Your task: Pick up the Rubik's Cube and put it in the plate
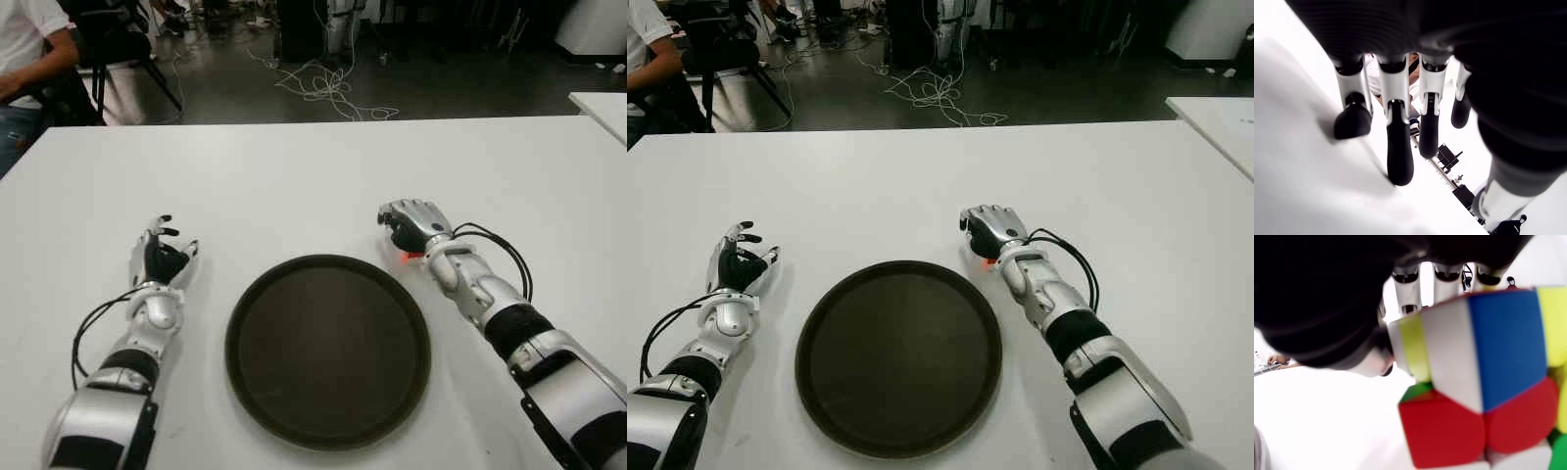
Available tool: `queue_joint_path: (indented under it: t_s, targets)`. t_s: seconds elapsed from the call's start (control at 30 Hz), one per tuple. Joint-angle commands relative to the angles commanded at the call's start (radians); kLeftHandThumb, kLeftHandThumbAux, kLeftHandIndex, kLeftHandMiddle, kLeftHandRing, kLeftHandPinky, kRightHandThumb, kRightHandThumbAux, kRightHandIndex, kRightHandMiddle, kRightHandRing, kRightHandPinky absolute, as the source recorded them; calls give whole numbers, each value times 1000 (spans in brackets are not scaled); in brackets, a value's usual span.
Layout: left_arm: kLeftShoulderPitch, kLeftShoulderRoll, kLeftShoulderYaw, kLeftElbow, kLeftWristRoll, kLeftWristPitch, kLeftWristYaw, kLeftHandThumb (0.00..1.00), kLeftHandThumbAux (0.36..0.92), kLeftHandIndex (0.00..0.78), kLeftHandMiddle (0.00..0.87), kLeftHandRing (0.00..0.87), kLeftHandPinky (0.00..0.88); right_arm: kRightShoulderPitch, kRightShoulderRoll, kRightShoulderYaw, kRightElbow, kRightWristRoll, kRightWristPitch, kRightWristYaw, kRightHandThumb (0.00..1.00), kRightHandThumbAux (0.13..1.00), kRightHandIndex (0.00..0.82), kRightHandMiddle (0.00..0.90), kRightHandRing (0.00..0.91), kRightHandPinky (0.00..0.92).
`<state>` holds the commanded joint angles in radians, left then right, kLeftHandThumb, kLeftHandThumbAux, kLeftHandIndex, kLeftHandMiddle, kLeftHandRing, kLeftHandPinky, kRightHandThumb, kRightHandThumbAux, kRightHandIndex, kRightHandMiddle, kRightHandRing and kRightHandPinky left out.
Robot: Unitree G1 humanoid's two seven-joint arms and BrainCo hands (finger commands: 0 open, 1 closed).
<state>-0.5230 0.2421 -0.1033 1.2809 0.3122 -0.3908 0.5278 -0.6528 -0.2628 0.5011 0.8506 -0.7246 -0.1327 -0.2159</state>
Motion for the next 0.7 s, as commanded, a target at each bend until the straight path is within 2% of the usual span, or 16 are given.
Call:
queue_joint_path:
  t_s: [0.2, 0.33, 0.5, 0.67, 0.7]
  targets:
    - [-2, -3, 7, 1, -9, 9, -11, 236, 735, 177, 315, 360, 375, 5, 3, -14, -7, 11, -5, 7, 826, 696, 367, 489, 455, 490]
    - [-2, -4, 11, 1, -14, 14, -16, 206, 721, 169, 301, 339, 337, 8, 4, -21, -14, 17, -3, 11, 826, 695, 367, 492, 465, 501]
    - [-3, -5, 14, 0, -15, 16, -17, 221, 729, 180, 309, 337, 345, 13, 6, -29, -23, 28, -5, 7, 826, 695, 367, 493, 470, 501]
    - [-3, -3, 9, 0, -7, 17, -10, 234, 740, 179, 292, 318, 334, 17, 6, -37, -27, 30, -12, -12, 822, 696, 370, 474, 416, 447]
    - [-3, -3, 6, 0, -3, 17, -8, 236, 743, 178, 288, 313, 328, 17, 6, -39, -26, 29, -14, -20, 822, 695, 380, 463, 378, 416]
